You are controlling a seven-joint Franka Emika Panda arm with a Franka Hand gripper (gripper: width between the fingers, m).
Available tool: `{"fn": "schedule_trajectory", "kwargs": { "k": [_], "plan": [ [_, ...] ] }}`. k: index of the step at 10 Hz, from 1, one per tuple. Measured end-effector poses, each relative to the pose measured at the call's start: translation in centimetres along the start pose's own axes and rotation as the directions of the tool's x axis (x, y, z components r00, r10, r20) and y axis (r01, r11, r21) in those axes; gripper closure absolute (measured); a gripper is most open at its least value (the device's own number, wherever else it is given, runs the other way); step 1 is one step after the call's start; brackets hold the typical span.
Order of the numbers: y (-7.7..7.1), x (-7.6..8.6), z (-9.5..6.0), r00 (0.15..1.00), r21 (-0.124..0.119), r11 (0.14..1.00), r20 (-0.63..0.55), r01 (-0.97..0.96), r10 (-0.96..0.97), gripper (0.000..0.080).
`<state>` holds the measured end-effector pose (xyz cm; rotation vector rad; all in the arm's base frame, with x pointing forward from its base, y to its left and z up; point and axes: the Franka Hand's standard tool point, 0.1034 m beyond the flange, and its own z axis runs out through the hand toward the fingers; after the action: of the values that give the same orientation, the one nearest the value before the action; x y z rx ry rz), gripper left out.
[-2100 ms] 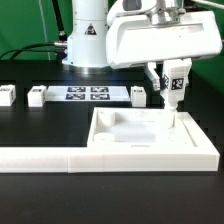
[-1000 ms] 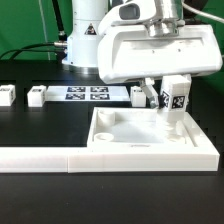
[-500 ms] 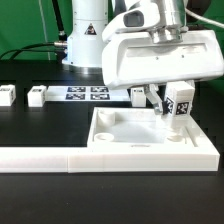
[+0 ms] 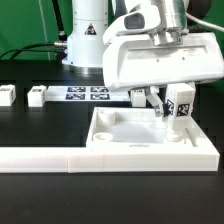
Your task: Assemble square table
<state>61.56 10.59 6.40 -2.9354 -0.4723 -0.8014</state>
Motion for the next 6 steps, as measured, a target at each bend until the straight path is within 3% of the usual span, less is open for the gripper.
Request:
{"fn": "schedule_trajectory", "kwargs": {
  "k": [4,6],
  "plan": [
    [-0.52,-1.02,0.85,1.000,0.008,1.000,0.016,0.001,-0.001,0.0509],
    [-0.47,-1.16,0.93,1.000,-0.005,1.000,-0.022,-0.001,0.000,0.0509]
  ]
}}
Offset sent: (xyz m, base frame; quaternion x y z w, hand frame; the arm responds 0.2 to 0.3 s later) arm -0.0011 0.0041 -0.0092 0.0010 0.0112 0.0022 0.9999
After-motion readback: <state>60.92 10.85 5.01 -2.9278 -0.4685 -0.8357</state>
